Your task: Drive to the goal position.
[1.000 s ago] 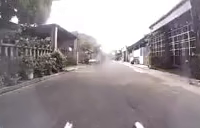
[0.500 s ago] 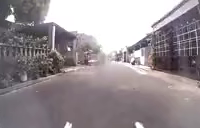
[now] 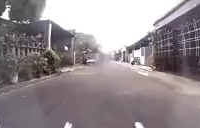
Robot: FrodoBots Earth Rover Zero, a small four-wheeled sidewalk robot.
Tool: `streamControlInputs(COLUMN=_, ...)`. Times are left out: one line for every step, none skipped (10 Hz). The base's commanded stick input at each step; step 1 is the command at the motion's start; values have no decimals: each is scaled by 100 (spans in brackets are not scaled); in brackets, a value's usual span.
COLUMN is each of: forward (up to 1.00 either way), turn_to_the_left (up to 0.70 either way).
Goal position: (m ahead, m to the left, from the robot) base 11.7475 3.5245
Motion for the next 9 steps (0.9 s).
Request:
streamControlInputs(forward=70, turn_to_the_left=0)
streamControlInputs(forward=70, turn_to_the_left=0)
streamControlInputs(forward=70, turn_to_the_left=0)
streamControlInputs(forward=70, turn_to_the_left=0)
streamControlInputs(forward=70, turn_to_the_left=0)
streamControlInputs(forward=70, turn_to_the_left=0)
streamControlInputs(forward=70, turn_to_the_left=0)
streamControlInputs(forward=70, turn_to_the_left=0)
streamControlInputs(forward=70, turn_to_the_left=0)
